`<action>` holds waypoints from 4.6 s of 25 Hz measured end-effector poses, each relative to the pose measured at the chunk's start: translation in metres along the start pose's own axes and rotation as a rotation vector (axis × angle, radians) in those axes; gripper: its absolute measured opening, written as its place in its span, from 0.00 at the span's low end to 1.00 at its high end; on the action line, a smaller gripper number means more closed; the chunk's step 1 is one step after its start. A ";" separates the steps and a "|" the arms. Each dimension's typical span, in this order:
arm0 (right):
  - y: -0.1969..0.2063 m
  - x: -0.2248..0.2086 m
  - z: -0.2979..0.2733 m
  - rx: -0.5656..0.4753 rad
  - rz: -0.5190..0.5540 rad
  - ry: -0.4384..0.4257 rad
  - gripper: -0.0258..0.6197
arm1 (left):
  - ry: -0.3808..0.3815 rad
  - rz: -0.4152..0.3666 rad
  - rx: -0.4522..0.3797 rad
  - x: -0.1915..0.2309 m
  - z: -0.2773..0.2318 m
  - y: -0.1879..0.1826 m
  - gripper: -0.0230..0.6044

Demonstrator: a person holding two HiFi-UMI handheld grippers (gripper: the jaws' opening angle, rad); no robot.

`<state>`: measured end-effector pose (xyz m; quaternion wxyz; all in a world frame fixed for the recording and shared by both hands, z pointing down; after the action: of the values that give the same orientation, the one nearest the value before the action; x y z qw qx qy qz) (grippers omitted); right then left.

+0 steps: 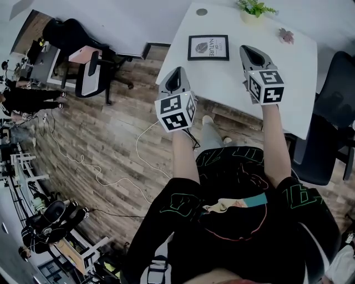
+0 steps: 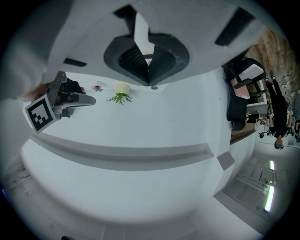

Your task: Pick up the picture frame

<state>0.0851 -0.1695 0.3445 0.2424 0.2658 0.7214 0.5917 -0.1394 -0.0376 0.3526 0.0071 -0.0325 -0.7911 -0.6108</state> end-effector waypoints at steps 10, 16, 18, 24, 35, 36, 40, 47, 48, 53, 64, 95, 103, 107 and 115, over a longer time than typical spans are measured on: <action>0.012 -0.021 -0.020 0.056 -0.007 0.047 0.05 | 0.059 0.043 0.071 0.003 -0.046 0.019 0.05; 0.041 -0.033 -0.042 0.127 -0.052 0.078 0.05 | 0.086 0.084 0.161 0.015 -0.078 0.046 0.05; 0.048 -0.034 -0.051 0.143 -0.065 0.079 0.05 | 0.080 0.085 0.188 0.022 -0.086 0.052 0.05; 0.071 -0.040 -0.077 0.199 -0.118 0.102 0.05 | 0.104 0.084 0.265 0.030 -0.112 0.071 0.05; 0.103 -0.038 -0.124 0.283 -0.182 0.125 0.05 | 0.138 0.089 0.353 0.052 -0.163 0.089 0.05; 0.106 -0.039 -0.127 0.289 -0.186 0.129 0.05 | 0.141 0.090 0.361 0.053 -0.167 0.091 0.05; 0.116 -0.041 -0.138 0.315 -0.206 0.145 0.05 | 0.156 0.099 0.387 0.060 -0.183 0.099 0.05; 0.134 -0.043 -0.153 0.370 -0.229 0.160 0.05 | 0.170 0.108 0.424 0.066 -0.208 0.110 0.05; 0.136 -0.043 -0.154 0.376 -0.231 0.160 0.05 | 0.171 0.107 0.428 0.066 -0.211 0.112 0.05; 0.147 -0.044 -0.164 0.404 -0.240 0.164 0.05 | 0.154 0.106 0.414 0.071 -0.224 0.115 0.05; 0.156 -0.045 -0.185 0.450 -0.249 0.210 0.06 | 0.145 0.083 0.450 0.084 -0.247 0.124 0.12; 0.167 -0.045 -0.222 0.618 -0.265 0.243 0.21 | 0.244 0.122 0.562 0.098 -0.298 0.133 0.20; 0.166 -0.048 -0.223 0.650 -0.381 0.267 0.18 | 0.226 0.125 0.576 0.097 -0.298 0.133 0.18; 0.166 -0.047 -0.215 0.653 -0.363 0.265 0.16 | 0.224 0.151 0.573 0.094 -0.289 0.133 0.17; 0.152 -0.043 -0.179 0.557 -0.353 0.255 0.15 | 0.182 0.154 0.500 0.076 -0.254 0.120 0.15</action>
<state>0.0124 -0.3044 0.5276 0.1670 0.1169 0.9143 0.3499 -0.2158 -0.2500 0.5366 0.1323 -0.0346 -0.9086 -0.3947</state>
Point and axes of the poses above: the fingertips, and each gripper's own axes: z backward along the fingers, x to its left, y out of its underside, the point moved 7 cm from there along z, backward along the fingers, and after that the axes turned 3 degrees about y, right-handed, at the moved point
